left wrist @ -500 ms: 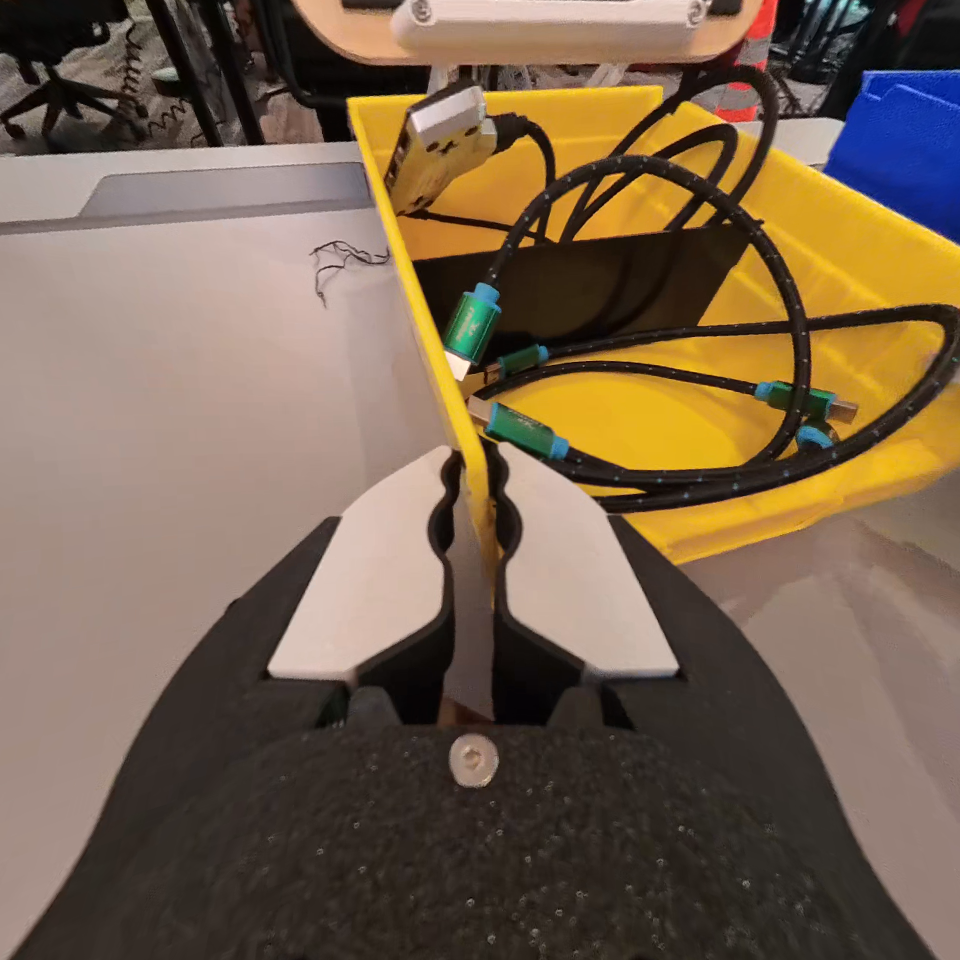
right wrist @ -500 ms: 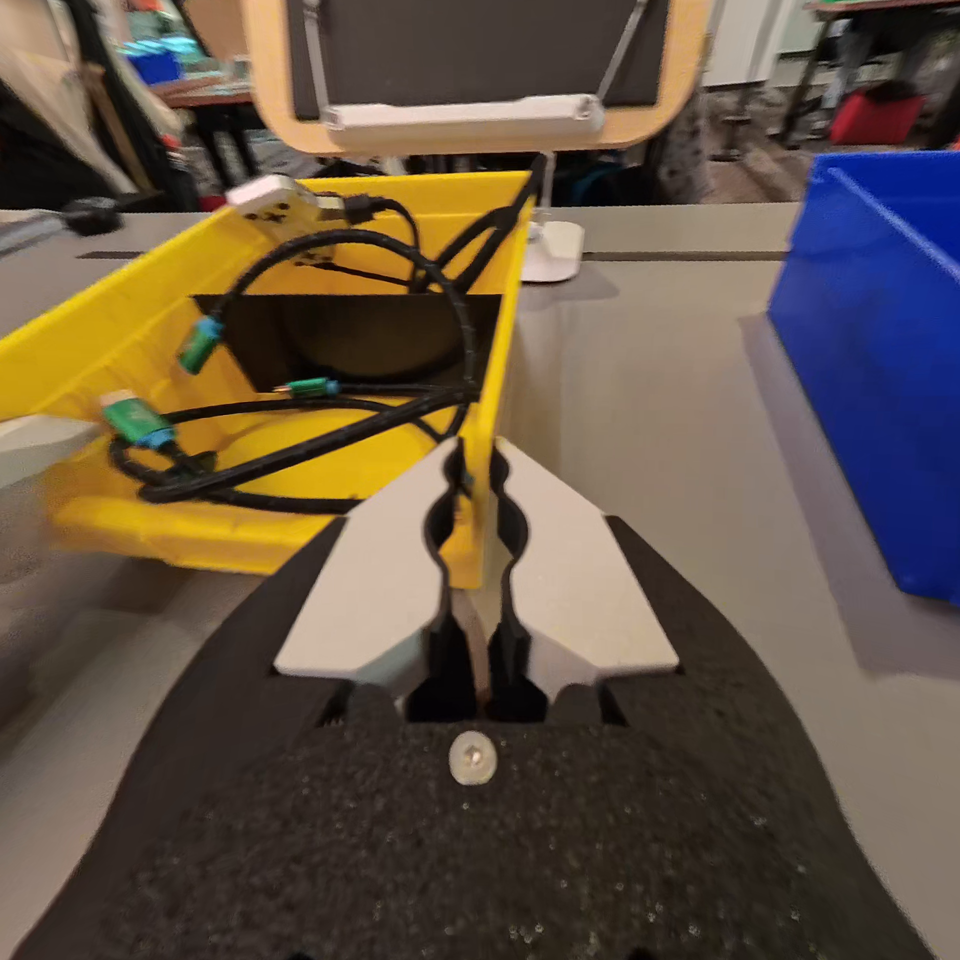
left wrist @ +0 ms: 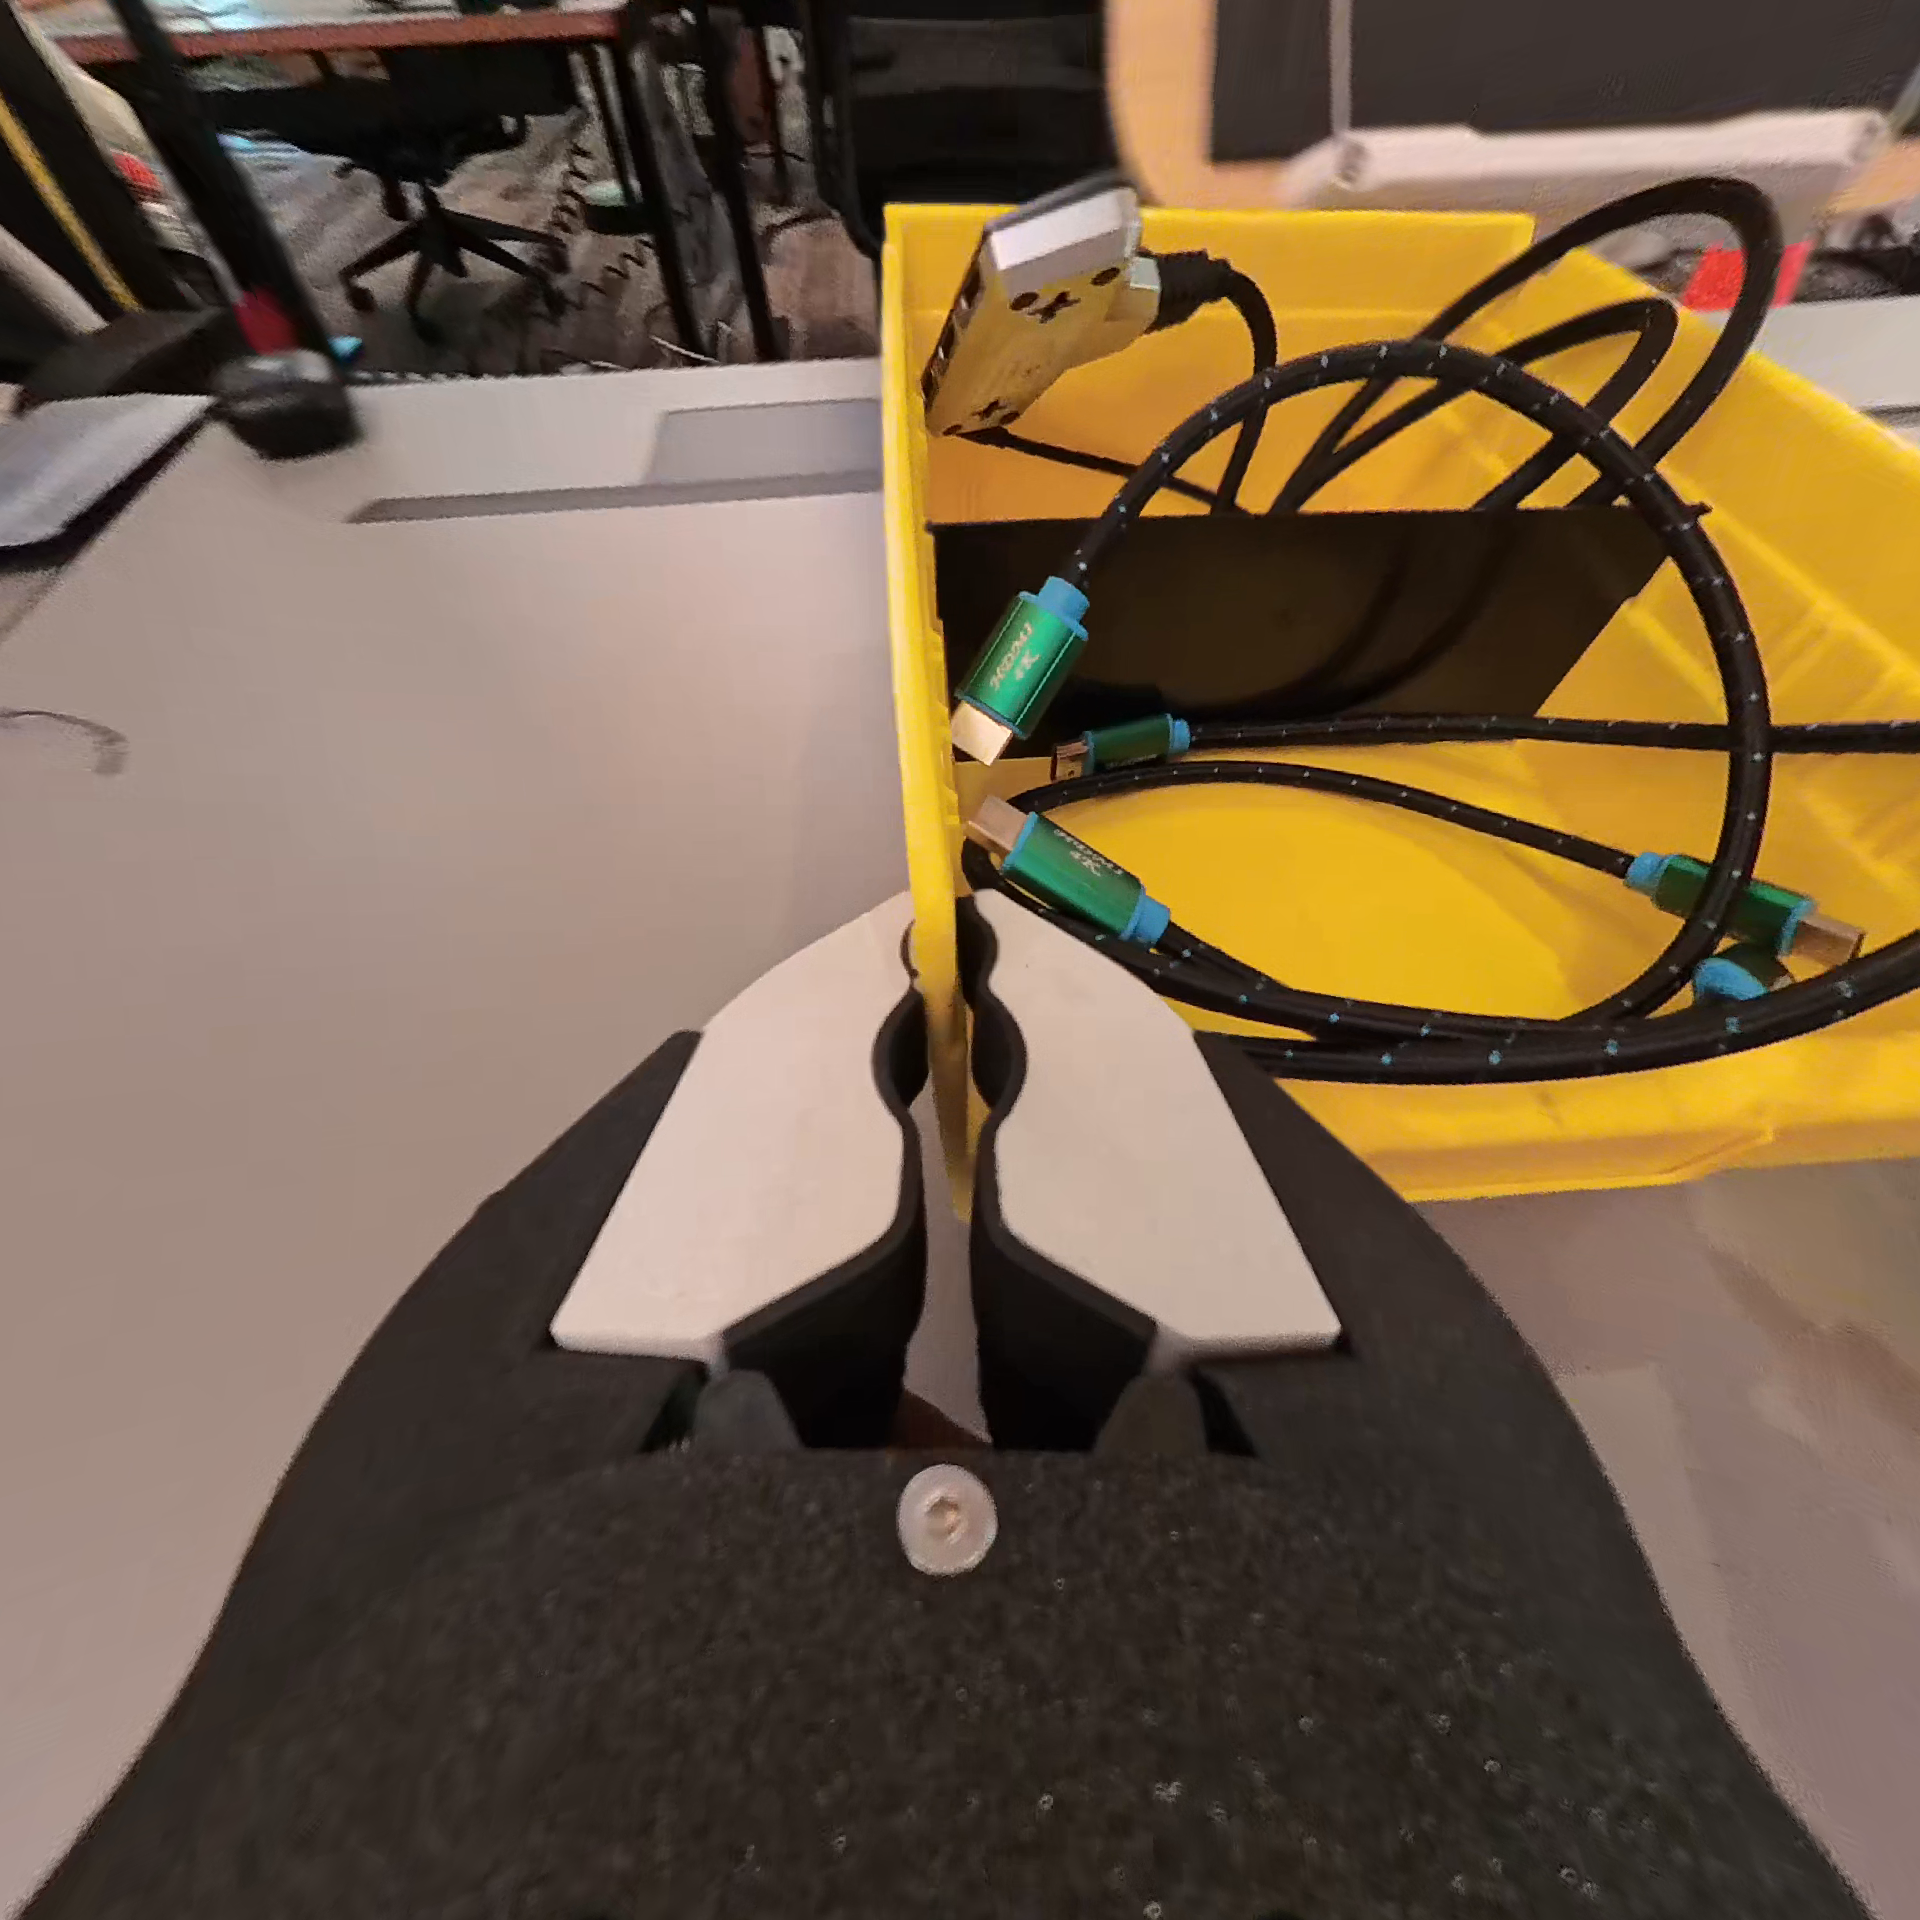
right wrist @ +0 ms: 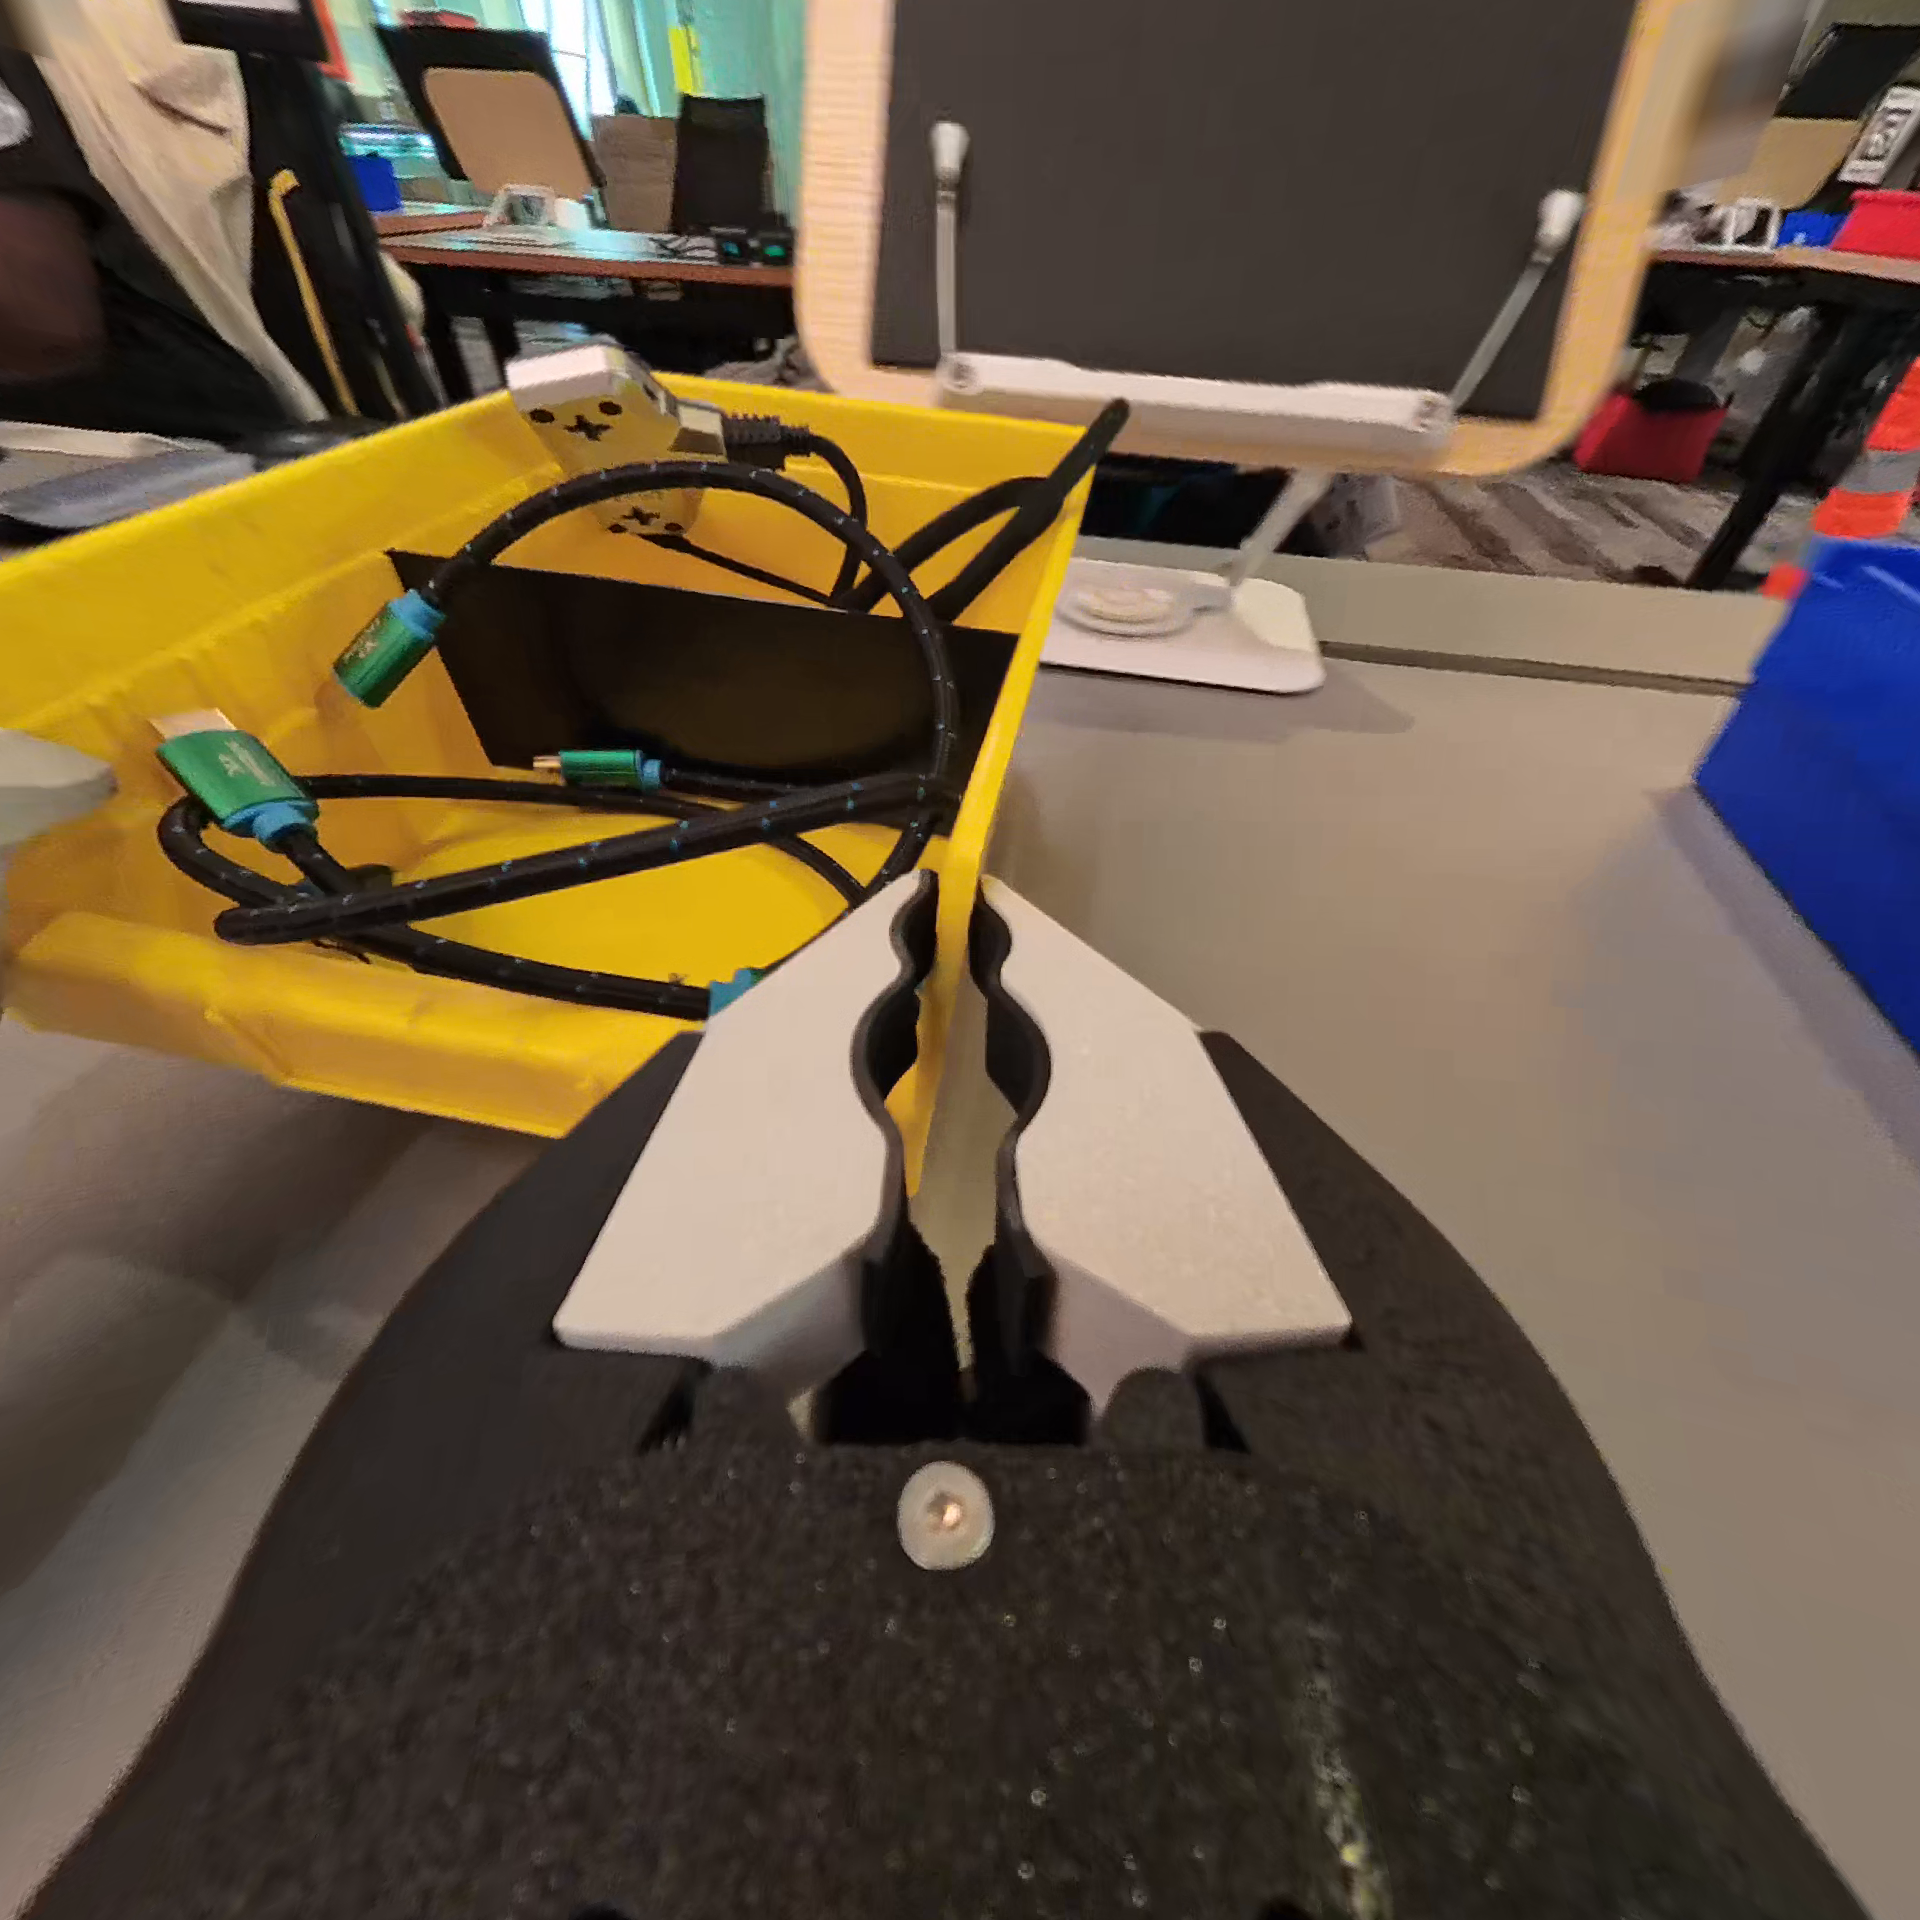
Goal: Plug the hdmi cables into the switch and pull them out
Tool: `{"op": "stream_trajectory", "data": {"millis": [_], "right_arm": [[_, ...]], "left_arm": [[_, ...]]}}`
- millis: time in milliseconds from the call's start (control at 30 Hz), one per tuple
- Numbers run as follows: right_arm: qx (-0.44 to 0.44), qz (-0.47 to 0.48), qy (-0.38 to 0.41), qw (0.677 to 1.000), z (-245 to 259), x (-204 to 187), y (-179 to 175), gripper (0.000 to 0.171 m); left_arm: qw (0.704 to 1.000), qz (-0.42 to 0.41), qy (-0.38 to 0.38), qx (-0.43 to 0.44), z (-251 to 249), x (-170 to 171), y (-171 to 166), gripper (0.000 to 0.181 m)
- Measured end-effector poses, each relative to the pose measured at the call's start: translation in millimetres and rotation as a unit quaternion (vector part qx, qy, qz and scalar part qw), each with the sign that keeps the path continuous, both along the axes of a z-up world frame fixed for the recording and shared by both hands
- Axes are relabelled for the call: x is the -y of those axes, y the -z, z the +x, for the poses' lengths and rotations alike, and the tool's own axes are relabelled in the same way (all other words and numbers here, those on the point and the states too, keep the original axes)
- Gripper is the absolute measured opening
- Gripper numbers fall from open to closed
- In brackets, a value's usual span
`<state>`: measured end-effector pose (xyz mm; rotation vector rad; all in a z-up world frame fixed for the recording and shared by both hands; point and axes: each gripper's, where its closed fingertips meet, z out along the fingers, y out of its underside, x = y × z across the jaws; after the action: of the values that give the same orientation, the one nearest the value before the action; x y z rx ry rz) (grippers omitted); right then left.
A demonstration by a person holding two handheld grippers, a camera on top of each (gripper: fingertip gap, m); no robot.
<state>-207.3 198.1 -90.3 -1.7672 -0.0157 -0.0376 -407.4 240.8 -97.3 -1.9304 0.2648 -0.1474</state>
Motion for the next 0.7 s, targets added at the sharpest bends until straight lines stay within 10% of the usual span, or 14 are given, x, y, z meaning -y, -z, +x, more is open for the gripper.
{"op": "stream_trajectory", "data": {"millis": [300,700], "right_arm": [[0.024,-0.025,-0.073,0.997,-139.0,-32.5,13.8,0.007],[-0.038,-0.083,-0.273,0.958,-171.4,-16.4,23.0,0.017]], "left_arm": [[1.000,-0.001,0.010,-0.006,-131.1,-30.9,12.6,0.002],[0.993,-0.026,-0.065,0.098,-158.2,-44.1,27.3,0.010]]}}
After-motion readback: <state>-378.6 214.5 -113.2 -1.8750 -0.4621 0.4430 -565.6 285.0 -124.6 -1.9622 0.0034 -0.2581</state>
